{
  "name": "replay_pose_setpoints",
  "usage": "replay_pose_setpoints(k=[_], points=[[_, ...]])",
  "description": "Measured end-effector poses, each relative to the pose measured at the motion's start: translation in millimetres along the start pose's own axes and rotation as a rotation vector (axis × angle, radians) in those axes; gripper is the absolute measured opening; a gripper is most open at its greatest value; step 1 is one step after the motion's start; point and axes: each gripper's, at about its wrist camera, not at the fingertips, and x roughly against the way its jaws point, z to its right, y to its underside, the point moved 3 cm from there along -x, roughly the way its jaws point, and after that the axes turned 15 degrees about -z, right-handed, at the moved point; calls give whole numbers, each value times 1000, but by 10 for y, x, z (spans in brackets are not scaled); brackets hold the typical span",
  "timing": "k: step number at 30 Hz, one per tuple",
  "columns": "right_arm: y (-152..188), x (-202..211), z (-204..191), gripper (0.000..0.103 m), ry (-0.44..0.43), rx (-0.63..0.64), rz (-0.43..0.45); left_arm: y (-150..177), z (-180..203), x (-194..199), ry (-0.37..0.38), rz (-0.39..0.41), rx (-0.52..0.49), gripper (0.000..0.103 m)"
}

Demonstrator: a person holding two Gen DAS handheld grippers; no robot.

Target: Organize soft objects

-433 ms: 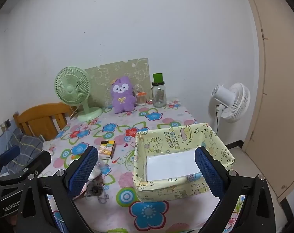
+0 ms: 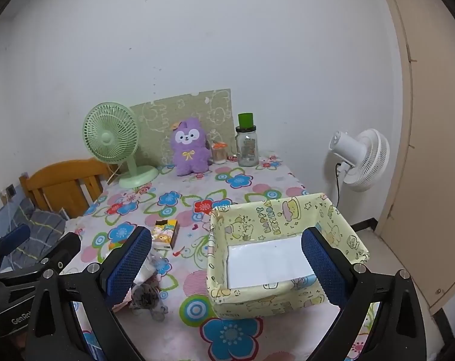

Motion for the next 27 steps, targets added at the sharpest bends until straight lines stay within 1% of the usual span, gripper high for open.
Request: replay_pose_setpoints(k=[5, 11, 27], points=[[-9, -15, -20, 101, 6, 10, -5, 27, -14, -38, -6, 3, 2, 103], [-36, -8, -40, 101, 10, 14, -6, -25, -30, -39, -5, 5, -1, 103], [-43, 10, -52, 101, 11, 21, -2, -41, -24, -39, -2, 8, 1, 103]])
